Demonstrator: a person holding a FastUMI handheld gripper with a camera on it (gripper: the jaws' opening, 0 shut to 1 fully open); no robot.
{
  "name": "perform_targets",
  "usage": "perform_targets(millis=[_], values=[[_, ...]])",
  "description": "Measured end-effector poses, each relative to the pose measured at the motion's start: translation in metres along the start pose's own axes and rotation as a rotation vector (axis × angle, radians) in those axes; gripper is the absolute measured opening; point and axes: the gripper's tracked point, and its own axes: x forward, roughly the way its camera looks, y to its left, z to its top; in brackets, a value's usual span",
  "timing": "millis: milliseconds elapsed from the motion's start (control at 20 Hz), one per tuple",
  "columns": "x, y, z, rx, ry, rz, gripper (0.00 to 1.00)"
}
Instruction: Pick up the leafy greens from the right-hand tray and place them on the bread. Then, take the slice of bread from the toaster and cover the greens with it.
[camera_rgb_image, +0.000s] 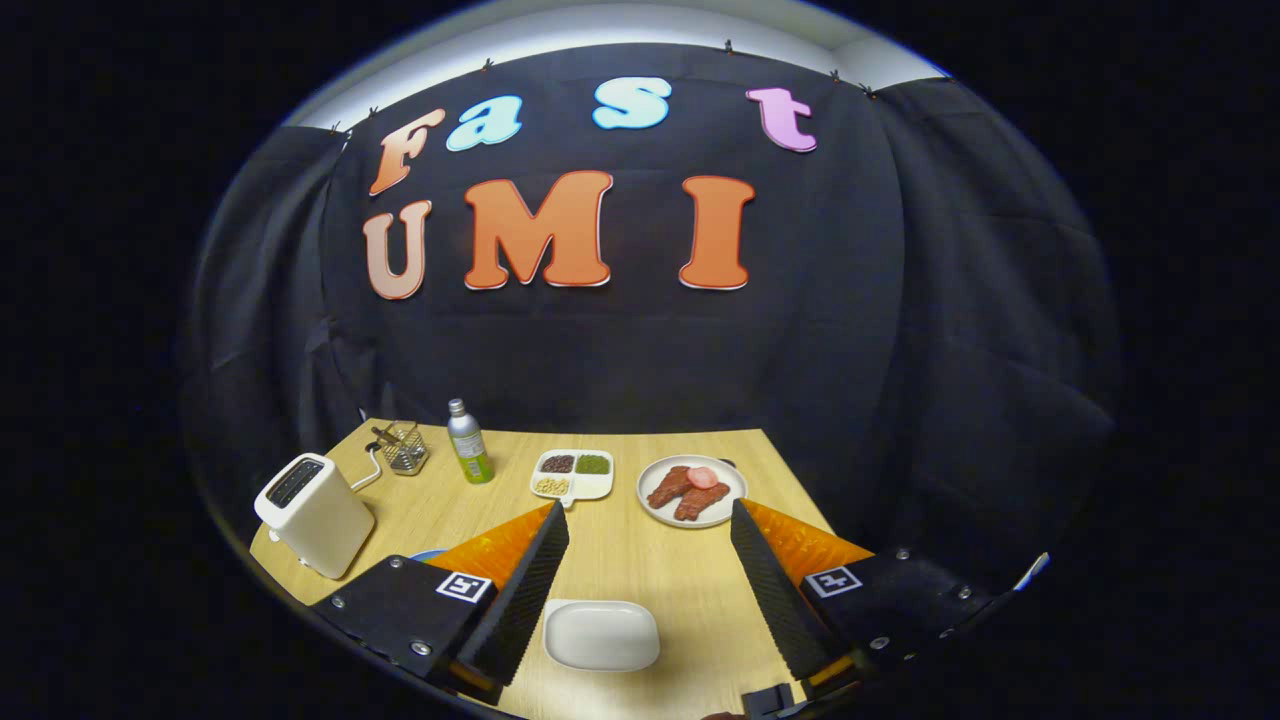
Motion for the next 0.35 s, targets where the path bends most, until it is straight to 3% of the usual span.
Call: perform_targets(millis=[350], values=[[-0.029,-0.056,0.015,0.04,-0.072,-0.084,0.98]])
